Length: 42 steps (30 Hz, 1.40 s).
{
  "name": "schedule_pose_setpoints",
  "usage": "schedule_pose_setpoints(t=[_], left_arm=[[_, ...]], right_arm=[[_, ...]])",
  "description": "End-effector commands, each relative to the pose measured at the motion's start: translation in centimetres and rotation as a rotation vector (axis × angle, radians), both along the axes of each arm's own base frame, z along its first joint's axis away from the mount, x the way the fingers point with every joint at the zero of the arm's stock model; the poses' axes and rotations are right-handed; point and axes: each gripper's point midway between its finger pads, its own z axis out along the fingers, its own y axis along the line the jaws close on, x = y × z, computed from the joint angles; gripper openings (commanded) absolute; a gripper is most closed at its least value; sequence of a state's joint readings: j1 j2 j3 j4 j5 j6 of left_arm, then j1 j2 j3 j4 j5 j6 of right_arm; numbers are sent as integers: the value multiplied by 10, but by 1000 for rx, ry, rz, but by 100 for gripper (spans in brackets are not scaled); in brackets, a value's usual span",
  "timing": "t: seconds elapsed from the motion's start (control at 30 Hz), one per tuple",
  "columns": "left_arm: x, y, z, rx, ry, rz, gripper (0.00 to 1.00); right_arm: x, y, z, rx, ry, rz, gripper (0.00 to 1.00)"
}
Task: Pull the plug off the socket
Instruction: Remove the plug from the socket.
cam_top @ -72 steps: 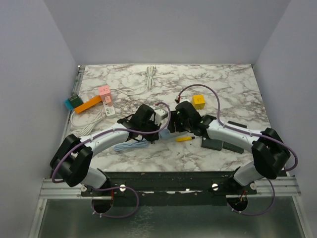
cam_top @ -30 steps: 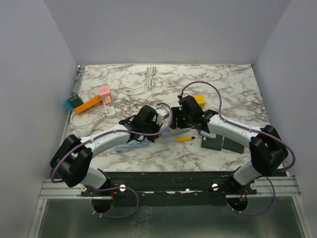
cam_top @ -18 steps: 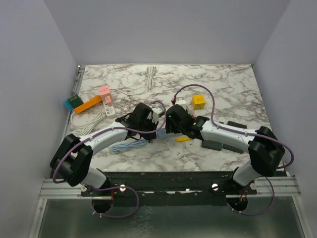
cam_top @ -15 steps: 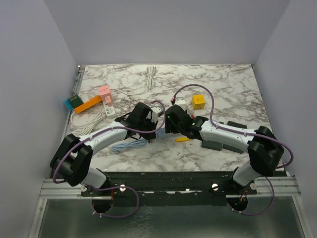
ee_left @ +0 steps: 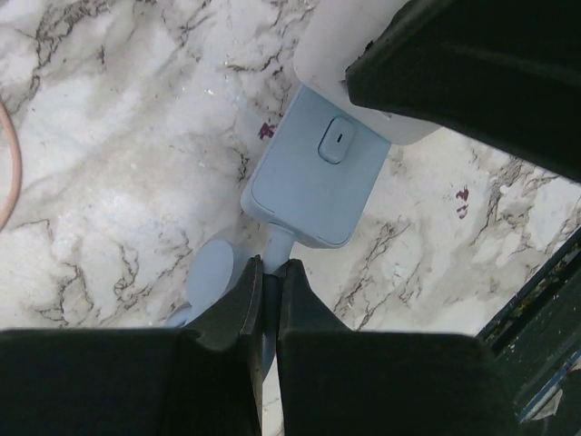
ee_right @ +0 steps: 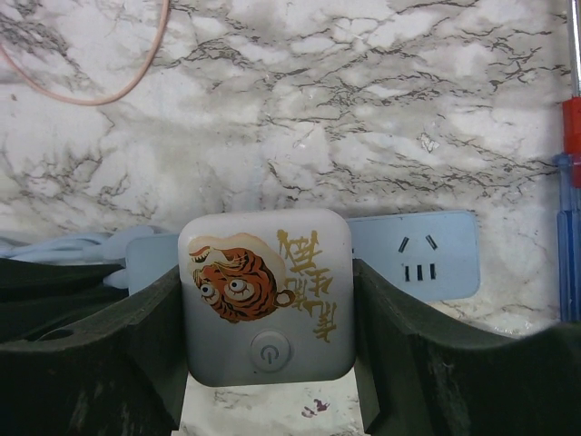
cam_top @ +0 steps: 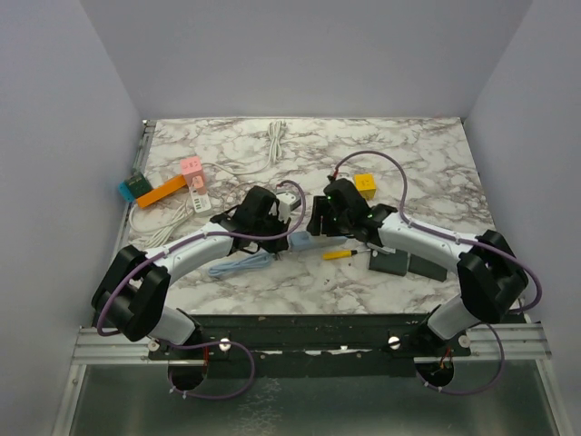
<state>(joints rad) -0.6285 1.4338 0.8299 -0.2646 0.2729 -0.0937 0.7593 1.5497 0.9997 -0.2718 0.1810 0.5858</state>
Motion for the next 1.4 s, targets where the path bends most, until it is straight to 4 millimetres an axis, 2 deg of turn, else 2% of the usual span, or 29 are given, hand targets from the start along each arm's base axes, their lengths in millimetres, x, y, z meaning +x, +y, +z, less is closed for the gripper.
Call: schedule_pose_setpoints(t=[0.0,0.13,0.3,0.33,0.37,0.47,0.5,0.6,0.63,0.67,0.8,1.03,1.27,1.37], left_arm=[[7,8,2,15,-14,52,0],[5,6,3,8,-10,39,0],[3,1,5,-17,9,20,0],[3,-1,6,-23,13,18,6],[3,-2,7,-31,17,15,17],[1,-8,13,-69,30,-4,57],[1,-9,17,-79,22,-8,65],[3,-8,25,-96,-11,-11,77],[4,-8,28,-99,-24,-11,90],[3,-8,29,-102,-32,-15,98],[-2,-15,30,-128,-20,-57,99],[6,-10,29,-70,-85,-35,99],[-7,-20,24,-58,-82,-95,99],[-10,-22,24,-64,-80,-111,87]], right_arm=[[9,-20,4,109,57,-8,0],[10,-23,1,116,80,-1,0],[12,-19,8,144,48,16,0],[13,-18,10,149,39,22,1],[13,-17,12,156,30,27,1],[13,-14,16,179,4,43,1],[13,-14,17,184,0,47,0],[12,-11,18,192,-3,70,0],[11,-9,17,195,2,80,1],[10,-8,17,197,6,90,0],[5,3,19,221,22,159,0],[-11,28,28,286,28,304,1],[-16,37,26,293,40,352,0],[-16,37,26,290,44,354,0]])
